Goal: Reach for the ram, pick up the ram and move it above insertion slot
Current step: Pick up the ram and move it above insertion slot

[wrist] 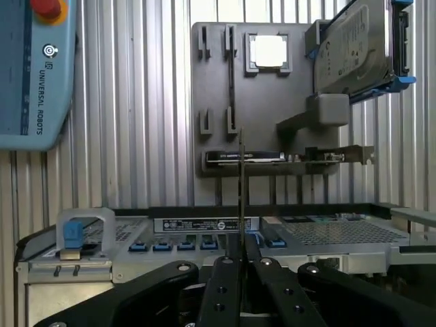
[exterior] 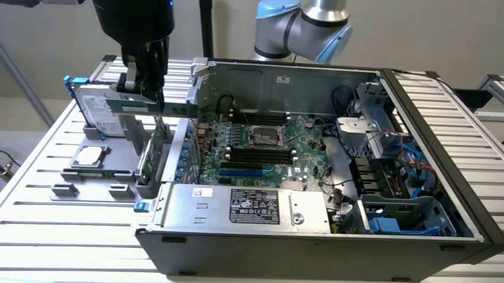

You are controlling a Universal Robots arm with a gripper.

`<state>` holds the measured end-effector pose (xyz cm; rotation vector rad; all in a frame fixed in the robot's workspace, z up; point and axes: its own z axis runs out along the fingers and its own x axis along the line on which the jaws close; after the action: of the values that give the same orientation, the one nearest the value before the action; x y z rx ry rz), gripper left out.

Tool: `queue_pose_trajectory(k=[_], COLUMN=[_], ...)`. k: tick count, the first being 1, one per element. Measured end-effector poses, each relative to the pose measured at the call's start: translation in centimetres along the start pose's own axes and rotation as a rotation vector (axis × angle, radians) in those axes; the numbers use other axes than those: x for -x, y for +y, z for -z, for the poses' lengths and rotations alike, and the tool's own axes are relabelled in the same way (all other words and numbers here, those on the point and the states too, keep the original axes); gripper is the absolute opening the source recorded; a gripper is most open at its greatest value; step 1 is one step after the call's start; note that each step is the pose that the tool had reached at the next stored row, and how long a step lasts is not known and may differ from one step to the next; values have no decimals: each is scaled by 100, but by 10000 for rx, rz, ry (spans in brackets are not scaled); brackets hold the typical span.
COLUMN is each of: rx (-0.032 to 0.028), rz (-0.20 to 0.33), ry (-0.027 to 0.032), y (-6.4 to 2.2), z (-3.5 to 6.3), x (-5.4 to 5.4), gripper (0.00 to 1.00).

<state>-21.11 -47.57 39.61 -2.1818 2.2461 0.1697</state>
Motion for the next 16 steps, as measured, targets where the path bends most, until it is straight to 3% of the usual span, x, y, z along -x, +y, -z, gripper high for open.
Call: queue_pose_trajectory(k=[7, 16], rx=[2, 3], rz=[4, 7], ry=[-67, -102], y=[-295, -683], z=[18, 40], x=[40, 116], gripper=[13, 13])
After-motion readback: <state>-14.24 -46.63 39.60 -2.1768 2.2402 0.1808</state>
